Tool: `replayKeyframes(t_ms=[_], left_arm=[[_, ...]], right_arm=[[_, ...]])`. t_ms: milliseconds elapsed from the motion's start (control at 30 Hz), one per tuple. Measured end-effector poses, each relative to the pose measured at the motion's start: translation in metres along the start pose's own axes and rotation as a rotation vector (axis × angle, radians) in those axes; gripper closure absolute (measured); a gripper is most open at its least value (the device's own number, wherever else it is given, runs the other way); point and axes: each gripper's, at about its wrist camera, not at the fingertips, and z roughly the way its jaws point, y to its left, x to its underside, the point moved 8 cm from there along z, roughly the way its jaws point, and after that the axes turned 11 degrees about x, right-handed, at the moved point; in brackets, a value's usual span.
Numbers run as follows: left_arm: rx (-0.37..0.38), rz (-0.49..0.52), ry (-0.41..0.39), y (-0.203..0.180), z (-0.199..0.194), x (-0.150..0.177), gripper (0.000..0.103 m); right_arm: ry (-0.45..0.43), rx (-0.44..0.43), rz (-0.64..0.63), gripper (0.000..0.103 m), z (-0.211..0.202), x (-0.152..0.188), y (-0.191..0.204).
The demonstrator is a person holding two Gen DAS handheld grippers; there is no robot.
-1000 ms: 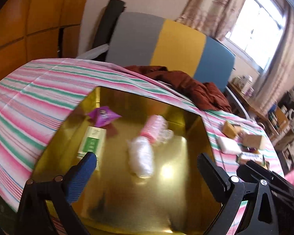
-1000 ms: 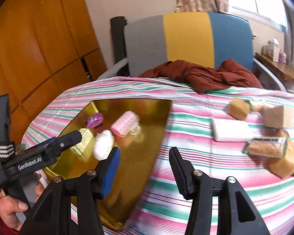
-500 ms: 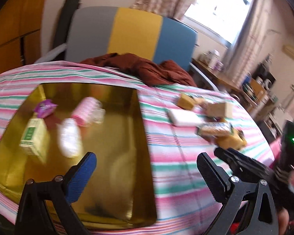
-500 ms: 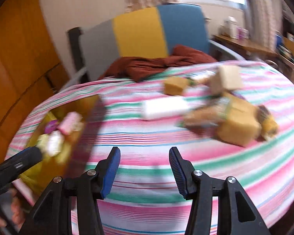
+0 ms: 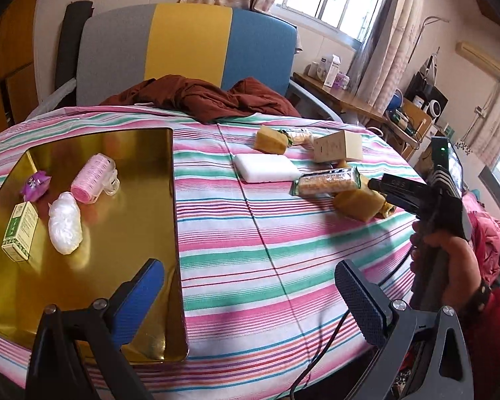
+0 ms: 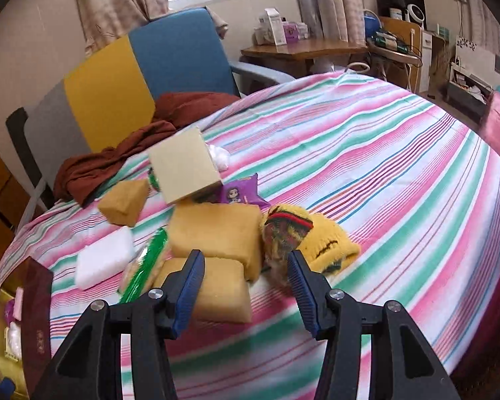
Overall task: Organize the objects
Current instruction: 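Move both open tools from the tray back over the remaining items, then grasp the cracker packet with the left tool while the right tool approaches a yellow sponge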
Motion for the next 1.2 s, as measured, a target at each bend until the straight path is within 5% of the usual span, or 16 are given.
replayKeyframes(t_ms=[367, 700, 900, 1033, 1200], left_arm=[[0.004, -0.012, 0.013, -0.002, 0.01, 0.005, 0.0], [-0.025, -0.018, 0.011, -0.002, 0.01, 0.006, 0.0], [-0.041, -0.043, 0.019, 0.004, 0.014, 0.001, 0.0], [-0.032, -0.041, 0.023, -0.001, 0.024, -0.006, 0.0], [-0.014, -0.085, 0.045, -0.011, 0.054, -0.021, 0.0]], right_arm=[[-0.021, -0.114, -0.138, 0.044, -0.05, 0.064, -0.006], [-0.018, -0.163, -0.165, 0.034, -0.037, 0.052, 0.027], [-0.068, -0.03, -0.282, 0.031, -0.016, 0.057, 0.047], [-0.073, -0.091, -0.256, 0.041, -0.012, 0.056, 0.036], [-0.147, -0.045, -0.235, 0.042, -0.021, 0.054, 0.004]])
